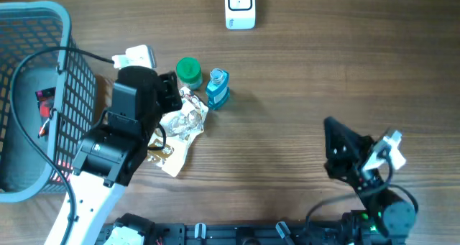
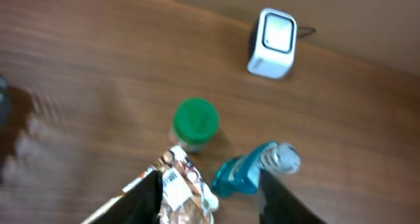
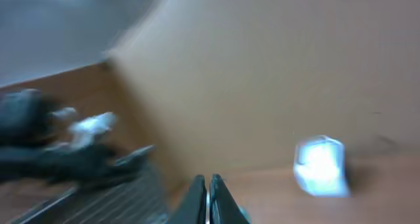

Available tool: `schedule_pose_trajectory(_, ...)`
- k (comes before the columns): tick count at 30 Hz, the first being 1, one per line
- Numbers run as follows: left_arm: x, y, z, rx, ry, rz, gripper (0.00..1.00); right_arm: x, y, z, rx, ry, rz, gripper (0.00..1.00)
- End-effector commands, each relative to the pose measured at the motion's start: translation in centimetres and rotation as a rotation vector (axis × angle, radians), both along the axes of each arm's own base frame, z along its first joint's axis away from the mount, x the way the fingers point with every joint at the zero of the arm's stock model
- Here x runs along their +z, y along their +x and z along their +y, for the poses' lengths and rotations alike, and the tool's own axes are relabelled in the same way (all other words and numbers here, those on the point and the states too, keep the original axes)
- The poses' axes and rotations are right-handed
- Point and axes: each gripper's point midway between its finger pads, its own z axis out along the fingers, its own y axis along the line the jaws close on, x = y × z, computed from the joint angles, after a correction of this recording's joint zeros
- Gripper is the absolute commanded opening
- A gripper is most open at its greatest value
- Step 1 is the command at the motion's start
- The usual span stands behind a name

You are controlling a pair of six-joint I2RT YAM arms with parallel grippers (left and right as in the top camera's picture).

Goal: Scan the item barcode

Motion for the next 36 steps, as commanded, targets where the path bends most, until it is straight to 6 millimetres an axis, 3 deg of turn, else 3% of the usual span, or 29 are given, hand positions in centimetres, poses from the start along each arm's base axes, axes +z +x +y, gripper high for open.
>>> schedule_pose_trajectory(1,1.7,0.6,1.3,0.066,0.028,-0.066,0.49,1.0,-5.1,4.0,0.312,-0.108,-0.106,0.05)
schedule_pose_trajectory(3,2.1,0.9,1.6,0.085,0.033,-0.088,0.54,0.9,-7.7,5.4,0.425,-0.209,-0.189,0.05)
schedule_pose_trajectory(5,2.4,1.0,1.6,0.09,0.032,-0.098,0.57,-1.4,-9.7,6.8,0.562,-0.347,-0.196,0.04)
schedule_pose_trajectory(7,2.3,1.0,1.6,0.09,0.032,-0.098,0.85,-3.4,-10.3,7.2,0.64,-0.419,-0.171,0.05)
schedule_pose_trajectory(9,2.3,1.0,1.6,0.09,0.032,-0.097,0.98,-5.1,-9.3,7.2,0.635,-0.447,-0.14,0.04)
schedule_pose_trajectory(12,2.3,1.0,1.6,0.09,0.032,-0.097,1.0,-7.0,-9.5,7.4,0.674,-0.536,-0.216,0.05)
schedule_pose_trajectory(14,2.3,0.9,1.6,0.09,0.033,-0.095,1.0,-7.1,-10.4,7.5,0.724,-0.565,-0.26,0.05)
schedule_pose_trajectory(17,2.2,0.9,1.7,0.09,0.034,-0.092,1.0,-6.0,-11.8,7.5,0.782,-0.579,-0.271,0.05)
schedule_pose_trajectory(20,2.2,0.9,1.7,0.09,0.034,-0.092,1.0,-5.1,-13.7,7.5,0.783,-0.669,-0.405,0.05)
schedule_pose_trajectory(28,2.2,0.9,1.7,0.089,0.035,-0.09,1.0,-4.3,-13.6,7.6,0.739,-0.678,-0.466,0.05)
schedule_pose_trajectory(29,2.1,0.9,1.6,0.089,0.036,-0.089,0.91,-4.3,-13.5,7.6,0.738,-0.678,-0.467,0.05)
schedule_pose_trajectory(30,2.1,0.9,1.7,0.089,0.036,-0.086,0.16,-4.2,-13.5,7.6,0.738,-0.678,-0.468,0.05)
schedule_pose_trajectory(31,2.0,0.9,1.7,0.091,0.034,-0.085,0.04,-4.2,-13.5,7.6,0.738,-0.678,-0.467,0.05)
schedule_pose_trajectory(36,2.0,0.9,1.7,0.091,0.034,-0.085,0.04,-4.2,-13.5,7.6,0.738,-0.678,-0.466,0.05)
